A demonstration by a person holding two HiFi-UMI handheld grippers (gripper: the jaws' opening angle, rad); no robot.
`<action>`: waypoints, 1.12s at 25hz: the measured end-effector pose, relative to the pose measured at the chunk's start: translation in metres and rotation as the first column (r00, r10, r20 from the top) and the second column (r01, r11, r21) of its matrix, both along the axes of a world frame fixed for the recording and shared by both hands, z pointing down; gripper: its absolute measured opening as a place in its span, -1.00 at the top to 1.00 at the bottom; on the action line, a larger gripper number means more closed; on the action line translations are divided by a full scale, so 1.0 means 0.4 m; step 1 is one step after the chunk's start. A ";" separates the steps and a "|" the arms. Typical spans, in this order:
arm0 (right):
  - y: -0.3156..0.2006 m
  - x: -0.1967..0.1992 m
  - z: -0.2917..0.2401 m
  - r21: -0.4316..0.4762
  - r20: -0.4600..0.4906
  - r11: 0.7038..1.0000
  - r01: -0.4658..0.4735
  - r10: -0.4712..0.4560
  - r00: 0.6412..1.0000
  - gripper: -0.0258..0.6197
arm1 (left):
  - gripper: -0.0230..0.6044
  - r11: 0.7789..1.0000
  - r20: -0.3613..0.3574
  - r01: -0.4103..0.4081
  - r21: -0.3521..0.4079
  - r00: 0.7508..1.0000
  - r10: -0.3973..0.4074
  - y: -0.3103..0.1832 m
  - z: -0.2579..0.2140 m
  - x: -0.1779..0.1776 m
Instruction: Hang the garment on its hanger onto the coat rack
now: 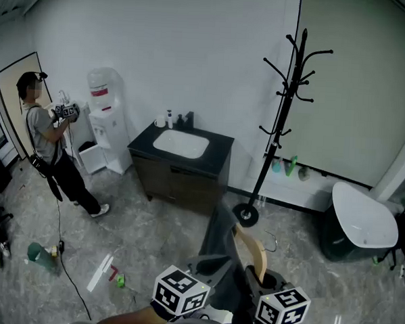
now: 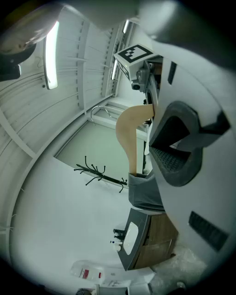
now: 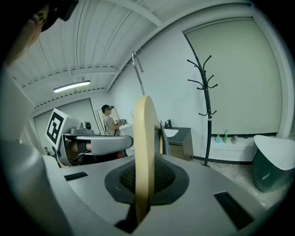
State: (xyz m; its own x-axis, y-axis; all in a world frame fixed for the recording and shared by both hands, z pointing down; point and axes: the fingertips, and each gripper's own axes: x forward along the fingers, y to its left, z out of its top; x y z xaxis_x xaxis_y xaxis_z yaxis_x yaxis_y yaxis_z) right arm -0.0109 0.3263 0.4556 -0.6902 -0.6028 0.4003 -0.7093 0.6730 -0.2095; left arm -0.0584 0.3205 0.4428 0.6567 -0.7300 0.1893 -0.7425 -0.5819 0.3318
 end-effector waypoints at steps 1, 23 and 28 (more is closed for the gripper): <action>-0.004 0.000 0.000 -0.002 0.001 1.000 0.000 0.000 1.000 0.88 | 0.91 1.000 0.001 0.000 0.001 1.000 0.000 -0.004 -0.001 0.001; -0.081 0.081 -0.014 -0.012 0.057 1.000 -0.026 0.027 0.998 0.88 | 0.91 1.000 0.060 0.004 0.015 0.998 -0.005 -0.080 0.004 0.070; -0.130 0.138 -0.020 -0.008 0.058 0.999 -0.048 0.049 0.997 0.88 | 0.91 1.000 0.065 -0.014 0.003 0.998 0.013 -0.123 0.005 0.132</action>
State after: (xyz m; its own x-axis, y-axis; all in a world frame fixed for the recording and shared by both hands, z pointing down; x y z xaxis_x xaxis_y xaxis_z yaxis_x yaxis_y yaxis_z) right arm 0.0442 0.2743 0.4475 -0.6823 -0.6339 0.3642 -0.7277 0.6366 -0.2553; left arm -0.0055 0.2713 0.4448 0.6530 -0.7220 0.2287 -0.7543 -0.5932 0.2813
